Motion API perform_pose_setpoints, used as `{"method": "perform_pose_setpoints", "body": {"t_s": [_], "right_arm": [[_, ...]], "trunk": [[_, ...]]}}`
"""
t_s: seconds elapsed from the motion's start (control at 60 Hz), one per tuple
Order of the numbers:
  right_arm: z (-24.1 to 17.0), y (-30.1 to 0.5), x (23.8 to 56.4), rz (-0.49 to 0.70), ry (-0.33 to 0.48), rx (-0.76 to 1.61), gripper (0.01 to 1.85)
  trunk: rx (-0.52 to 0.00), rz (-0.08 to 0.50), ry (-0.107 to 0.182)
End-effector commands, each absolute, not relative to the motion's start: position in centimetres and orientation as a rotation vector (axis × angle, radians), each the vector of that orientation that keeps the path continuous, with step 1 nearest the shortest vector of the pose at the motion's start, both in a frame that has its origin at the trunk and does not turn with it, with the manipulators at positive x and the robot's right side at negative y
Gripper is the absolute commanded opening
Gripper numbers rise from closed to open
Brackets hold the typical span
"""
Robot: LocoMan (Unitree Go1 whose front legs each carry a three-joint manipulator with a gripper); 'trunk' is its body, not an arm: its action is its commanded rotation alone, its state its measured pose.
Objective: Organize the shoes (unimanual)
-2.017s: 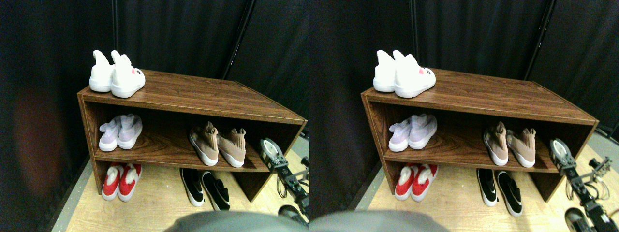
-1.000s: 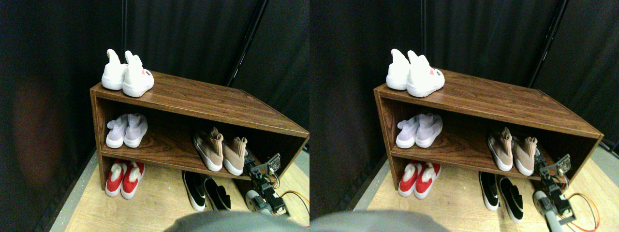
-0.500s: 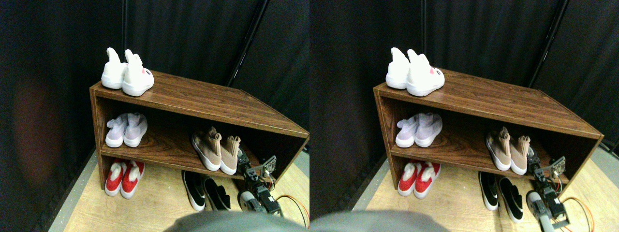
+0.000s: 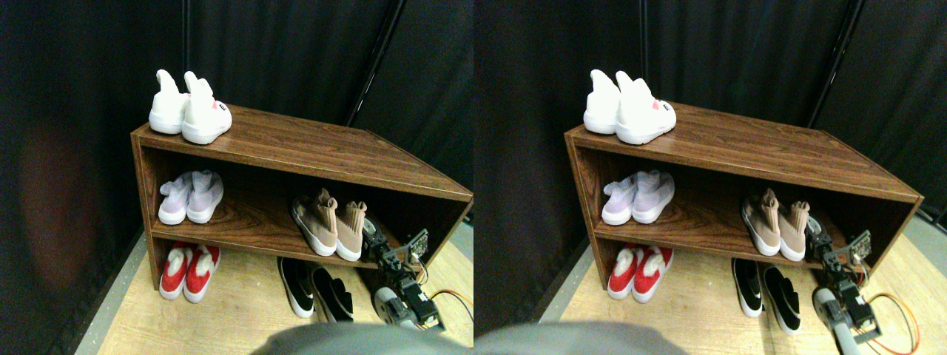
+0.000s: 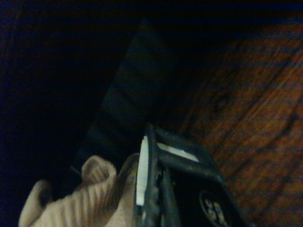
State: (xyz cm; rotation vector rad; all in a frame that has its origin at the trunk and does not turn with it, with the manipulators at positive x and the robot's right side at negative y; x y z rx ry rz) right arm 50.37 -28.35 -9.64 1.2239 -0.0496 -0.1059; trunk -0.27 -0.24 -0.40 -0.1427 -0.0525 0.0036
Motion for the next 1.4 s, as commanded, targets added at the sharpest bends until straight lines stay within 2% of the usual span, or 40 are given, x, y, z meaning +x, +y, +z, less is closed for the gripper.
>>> {"method": "perform_pose_setpoints", "body": {"t_s": [0.017, 0.083, 0.133, 0.233, 0.283, 0.55, 0.617, 0.767, 0.917, 1.067, 1.117, 1.25, 1.4], "right_arm": [[-7.8, -27.9, 50.0, -0.022, -0.061, 1.226, 0.06], [-6.8, -28.0, 49.4, -0.042, -0.088, 1.226, 0.06], [-6.1, -28.5, 49.1, 0.023, -0.083, 1.141, 0.06], [-5.1, -28.8, 48.3, 0.021, -0.099, 1.151, 0.06], [-4.7, -28.9, 47.9, 0.011, -0.133, 1.133, 0.06], [-3.4, -29.3, 43.5, 0.073, -0.157, 1.121, 0.06], [-3.5, -29.2, 42.6, 0.103, -0.138, 1.109, 0.06], [-4.3, -28.8, 40.1, 0.152, -0.162, 1.111, 0.06], [-6.3, -28.5, 38.5, 0.18, -0.114, 1.148, 0.06], [-8.7, -28.0, 37.7, 0.151, -0.072, 1.228, 0.06], [-9.8, -28.0, 37.8, 0.184, -0.046, 1.237, 0.06], [-12.9, -28.0, 38.3, 0.142, -0.002, 1.314, 0.06], [-15.7, -28.0, 39.1, 0.004, -0.002, 1.348, 0.06]], "trunk": [[-0.143, -0.015, -0.053], [-0.139, -0.023, -0.058], [-0.138, -0.027, -0.06], [-0.134, -0.037, -0.067], [-0.133, -0.038, -0.068], [-0.132, -0.043, -0.067], [-0.133, -0.041, -0.06], [-0.133, -0.036, -0.036], [-0.131, -0.033, -0.012], [-0.132, -0.024, 0.014], [-0.129, -0.02, 0.026], [-0.128, -0.016, 0.041], [-0.124, -0.008, 0.056]]}}
